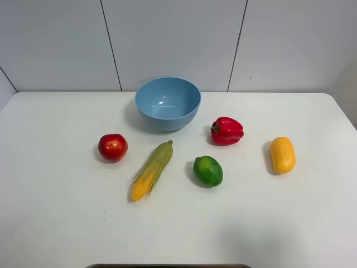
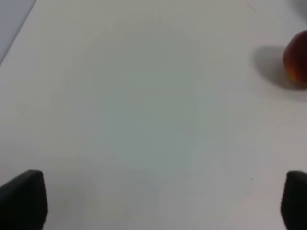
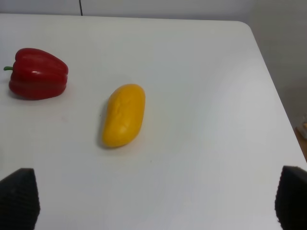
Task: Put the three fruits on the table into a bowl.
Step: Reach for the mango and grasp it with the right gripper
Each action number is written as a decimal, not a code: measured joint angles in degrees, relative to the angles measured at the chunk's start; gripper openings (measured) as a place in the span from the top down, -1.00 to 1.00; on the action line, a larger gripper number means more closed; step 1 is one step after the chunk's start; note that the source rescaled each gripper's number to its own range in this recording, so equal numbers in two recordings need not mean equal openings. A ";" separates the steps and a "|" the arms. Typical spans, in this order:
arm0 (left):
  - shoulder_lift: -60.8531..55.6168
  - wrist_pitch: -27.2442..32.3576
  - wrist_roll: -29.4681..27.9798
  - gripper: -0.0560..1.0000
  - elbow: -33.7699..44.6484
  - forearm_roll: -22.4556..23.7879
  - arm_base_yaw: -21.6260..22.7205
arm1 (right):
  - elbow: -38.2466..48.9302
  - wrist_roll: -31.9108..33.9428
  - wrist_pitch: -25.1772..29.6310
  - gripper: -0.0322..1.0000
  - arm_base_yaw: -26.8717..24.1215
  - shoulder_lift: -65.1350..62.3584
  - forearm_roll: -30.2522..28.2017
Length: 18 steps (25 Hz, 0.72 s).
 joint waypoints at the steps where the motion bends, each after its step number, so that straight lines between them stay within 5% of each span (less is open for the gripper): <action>1: 0.00 0.00 0.00 -0.99 0.00 0.00 0.00 | 0.00 0.01 0.00 -0.97 0.00 0.00 0.00; 18: 0.00 0.00 0.00 -0.99 0.00 0.00 0.00 | 0.00 0.01 0.00 -0.97 0.00 0.00 0.00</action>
